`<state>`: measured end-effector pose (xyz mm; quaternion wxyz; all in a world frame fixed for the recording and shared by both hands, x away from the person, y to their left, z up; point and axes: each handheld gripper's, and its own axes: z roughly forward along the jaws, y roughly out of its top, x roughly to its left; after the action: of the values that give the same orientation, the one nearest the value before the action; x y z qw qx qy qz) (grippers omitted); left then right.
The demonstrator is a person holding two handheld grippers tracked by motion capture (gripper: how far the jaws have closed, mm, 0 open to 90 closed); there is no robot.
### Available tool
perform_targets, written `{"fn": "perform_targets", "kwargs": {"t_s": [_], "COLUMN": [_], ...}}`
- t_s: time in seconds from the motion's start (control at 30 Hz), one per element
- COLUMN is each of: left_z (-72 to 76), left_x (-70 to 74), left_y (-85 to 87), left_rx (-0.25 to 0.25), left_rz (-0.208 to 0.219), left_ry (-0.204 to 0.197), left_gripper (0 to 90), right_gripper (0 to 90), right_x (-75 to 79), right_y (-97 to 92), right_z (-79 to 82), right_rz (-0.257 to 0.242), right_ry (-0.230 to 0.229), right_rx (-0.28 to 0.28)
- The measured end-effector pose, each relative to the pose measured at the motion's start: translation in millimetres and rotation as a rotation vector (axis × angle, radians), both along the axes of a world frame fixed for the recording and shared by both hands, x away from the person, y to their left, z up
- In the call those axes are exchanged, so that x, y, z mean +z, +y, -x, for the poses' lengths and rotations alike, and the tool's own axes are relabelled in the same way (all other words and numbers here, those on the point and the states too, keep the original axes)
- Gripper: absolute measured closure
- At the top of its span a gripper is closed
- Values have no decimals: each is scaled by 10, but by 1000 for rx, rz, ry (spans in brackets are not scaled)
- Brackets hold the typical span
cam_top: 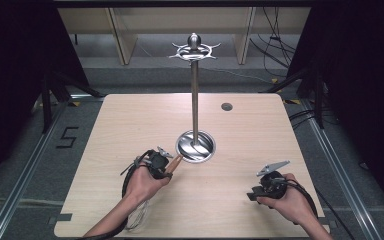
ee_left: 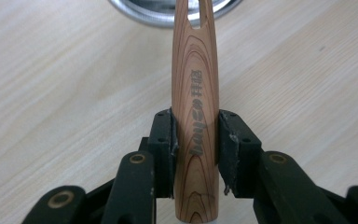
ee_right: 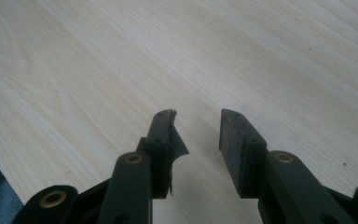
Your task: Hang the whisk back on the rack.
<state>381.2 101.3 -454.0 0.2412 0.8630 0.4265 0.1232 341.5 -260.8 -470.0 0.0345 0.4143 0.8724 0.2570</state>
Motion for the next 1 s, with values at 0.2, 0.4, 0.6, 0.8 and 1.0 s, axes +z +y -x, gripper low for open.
{"fn": "perform_targets", "kwargs": {"t_s": [0.2, 0.4, 0.6, 0.8, 1.0], "left_z": [205, 289, 362, 397, 389], "left_x": [189, 318, 469, 588, 712], "left_y": [7, -9, -68, -123, -184], "left_rx": [45, 62, 100, 118, 113], "left_rz": [126, 229, 322, 380, 404], "left_ry": [-136, -205, -310, -379, -409], "left_gripper": [674, 674, 674, 674, 674], "right_gripper": [657, 655, 654, 653, 653], "right_x": [-3, 4, 5, 12, 10], "right_y": [1, -8, -16, -10, -16], "right_z": [-2, -1, -7, 3, 3], "right_rz": [0, -3, 0, 1, -1], "right_ry": [-2, -2, -8, 11, 1], "right_rx": [2, -1, -2, -16, -20]}}
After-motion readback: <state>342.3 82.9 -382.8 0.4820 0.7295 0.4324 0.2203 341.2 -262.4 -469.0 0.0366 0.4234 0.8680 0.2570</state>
